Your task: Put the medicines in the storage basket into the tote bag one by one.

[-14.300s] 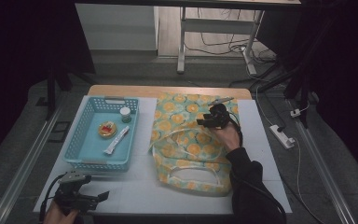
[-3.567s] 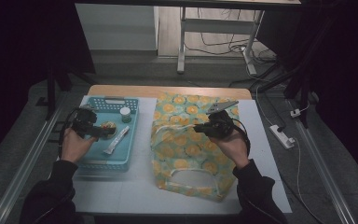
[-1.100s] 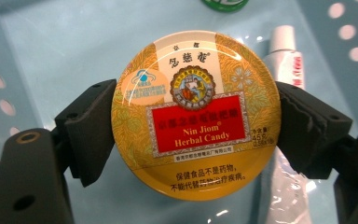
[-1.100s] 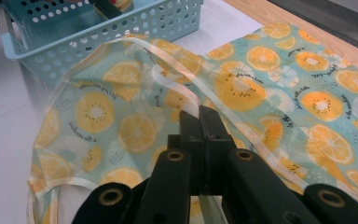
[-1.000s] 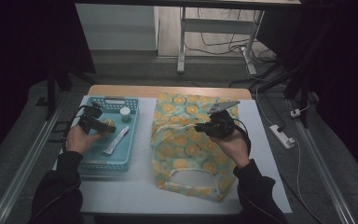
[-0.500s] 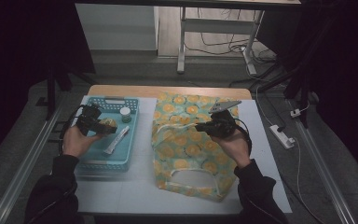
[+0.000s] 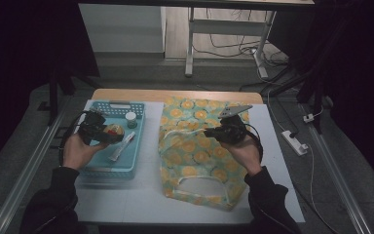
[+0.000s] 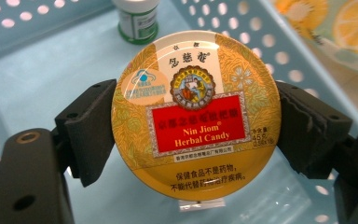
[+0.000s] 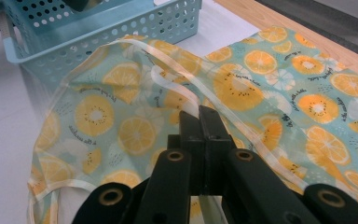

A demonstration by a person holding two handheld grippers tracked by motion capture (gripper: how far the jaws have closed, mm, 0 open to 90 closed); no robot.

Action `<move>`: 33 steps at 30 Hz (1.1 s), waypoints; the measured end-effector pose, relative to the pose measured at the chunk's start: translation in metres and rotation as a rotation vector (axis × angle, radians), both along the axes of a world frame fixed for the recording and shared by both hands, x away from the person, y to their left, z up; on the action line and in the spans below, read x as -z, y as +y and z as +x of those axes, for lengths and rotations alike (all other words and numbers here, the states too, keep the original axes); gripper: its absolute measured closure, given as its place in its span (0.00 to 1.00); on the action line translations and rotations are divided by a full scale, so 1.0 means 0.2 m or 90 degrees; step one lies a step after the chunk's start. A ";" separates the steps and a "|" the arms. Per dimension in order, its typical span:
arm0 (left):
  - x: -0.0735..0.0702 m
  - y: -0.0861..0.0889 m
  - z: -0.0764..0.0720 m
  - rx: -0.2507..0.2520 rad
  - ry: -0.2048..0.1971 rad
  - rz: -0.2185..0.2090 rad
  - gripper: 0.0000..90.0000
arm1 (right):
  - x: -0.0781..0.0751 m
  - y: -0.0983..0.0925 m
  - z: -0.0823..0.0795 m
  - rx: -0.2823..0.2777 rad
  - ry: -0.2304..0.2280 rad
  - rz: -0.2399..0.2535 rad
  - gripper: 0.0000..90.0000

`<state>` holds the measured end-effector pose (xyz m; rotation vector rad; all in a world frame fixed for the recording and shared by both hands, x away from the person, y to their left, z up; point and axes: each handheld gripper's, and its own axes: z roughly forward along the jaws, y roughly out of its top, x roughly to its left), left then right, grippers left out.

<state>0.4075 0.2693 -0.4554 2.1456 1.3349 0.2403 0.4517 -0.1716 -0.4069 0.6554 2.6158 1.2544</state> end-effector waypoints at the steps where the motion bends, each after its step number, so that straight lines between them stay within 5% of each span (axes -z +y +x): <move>1: -0.01 -0.01 -0.01 0.004 -0.002 -0.002 0.22 | 0.00 0.00 0.00 0.000 0.000 0.000 1.00; 33: -0.10 -0.30 -0.18 0.127 -0.033 -0.028 0.23 | 0.01 0.00 0.00 0.004 -0.001 0.007 1.00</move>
